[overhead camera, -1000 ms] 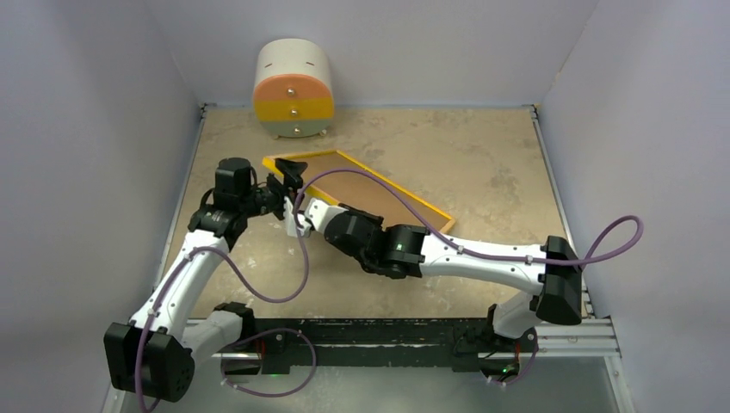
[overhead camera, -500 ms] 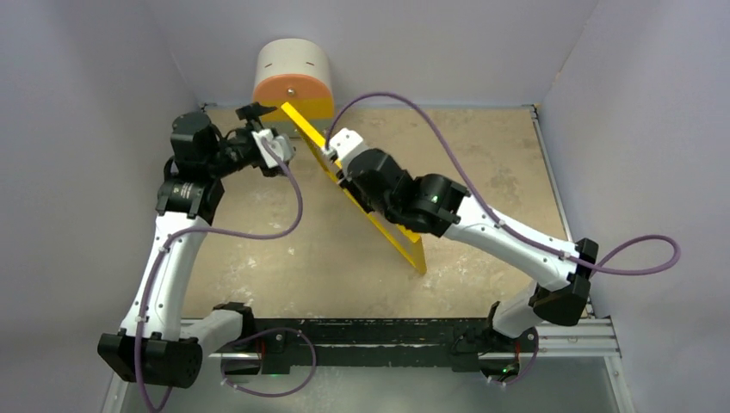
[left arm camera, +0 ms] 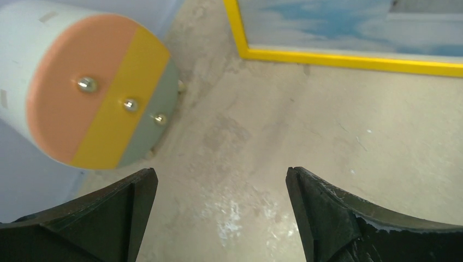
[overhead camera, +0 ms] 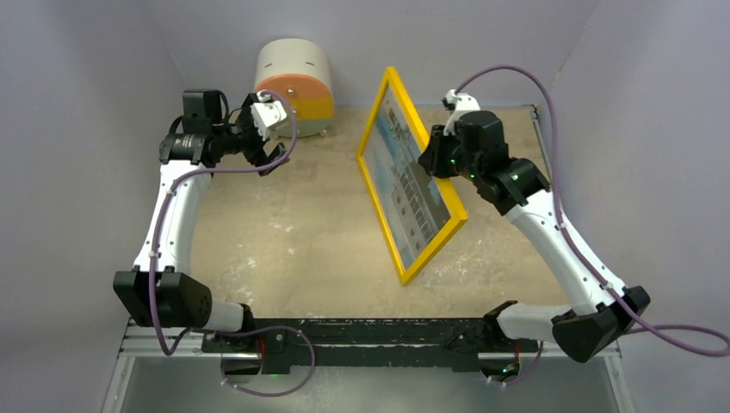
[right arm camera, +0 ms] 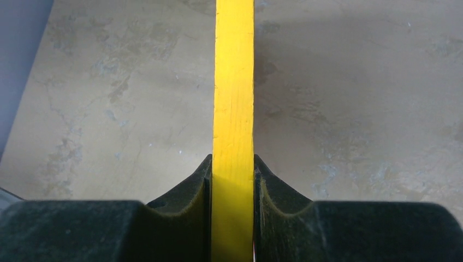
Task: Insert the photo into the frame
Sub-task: Turn over the photo frame at the center of the board.
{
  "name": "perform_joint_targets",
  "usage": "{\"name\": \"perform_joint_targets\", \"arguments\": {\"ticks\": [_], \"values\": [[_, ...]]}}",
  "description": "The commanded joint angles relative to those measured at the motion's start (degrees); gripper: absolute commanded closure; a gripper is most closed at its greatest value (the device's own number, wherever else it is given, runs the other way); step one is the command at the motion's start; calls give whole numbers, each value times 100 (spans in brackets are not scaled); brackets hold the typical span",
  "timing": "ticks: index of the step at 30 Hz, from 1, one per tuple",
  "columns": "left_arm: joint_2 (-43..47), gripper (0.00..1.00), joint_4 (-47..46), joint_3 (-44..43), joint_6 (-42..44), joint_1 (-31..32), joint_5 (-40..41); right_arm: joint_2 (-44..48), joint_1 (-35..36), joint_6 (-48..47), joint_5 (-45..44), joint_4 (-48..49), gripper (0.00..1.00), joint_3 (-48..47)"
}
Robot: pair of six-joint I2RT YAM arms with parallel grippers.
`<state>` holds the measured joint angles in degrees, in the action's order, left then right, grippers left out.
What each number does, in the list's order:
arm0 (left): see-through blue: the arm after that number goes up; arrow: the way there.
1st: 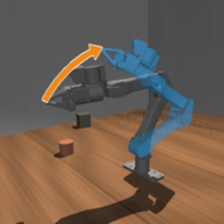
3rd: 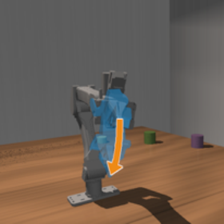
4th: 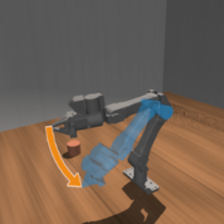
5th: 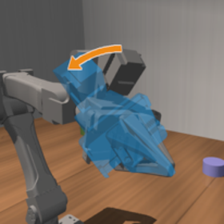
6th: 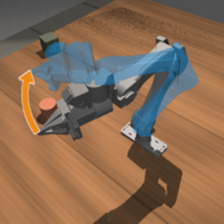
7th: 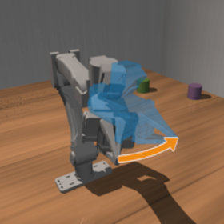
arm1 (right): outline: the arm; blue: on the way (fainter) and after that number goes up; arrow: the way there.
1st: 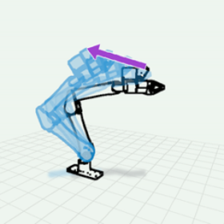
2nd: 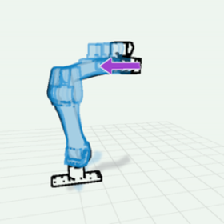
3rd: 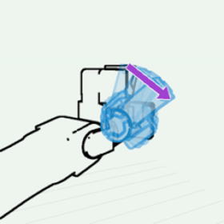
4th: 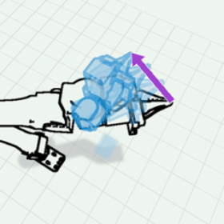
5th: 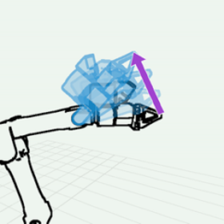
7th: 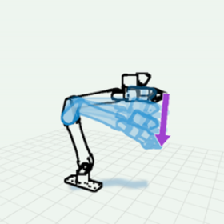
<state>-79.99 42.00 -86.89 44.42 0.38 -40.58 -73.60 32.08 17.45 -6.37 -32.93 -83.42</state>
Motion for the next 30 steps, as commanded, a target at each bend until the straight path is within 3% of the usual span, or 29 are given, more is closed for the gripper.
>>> {"name": "perform_joint_targets", "arguments": {"ticks": [1,6,10,16,24,30], "values": [[-249,4,1024,-55,496,-13,49,262,-696,556,1312,218,99,767],[-464,4,1216,365,986,-28,476,461,-1133,857,1900,755,100,1788],[-213,3,390,1103,876,-38,866,589,-1269,994,1946,1184,100,2444],[-129,2,62,1662,961,-38,1156,889,-1417,1443,1946,1978,100,3583],[-302,1,-600,2335,761,-38,1700,1227,-1450,2761,2081,4197,100,5555],[-617,1,-682,2523,662,-38,1840,876,-1458,2595,2348,5173,98,6004]]}}
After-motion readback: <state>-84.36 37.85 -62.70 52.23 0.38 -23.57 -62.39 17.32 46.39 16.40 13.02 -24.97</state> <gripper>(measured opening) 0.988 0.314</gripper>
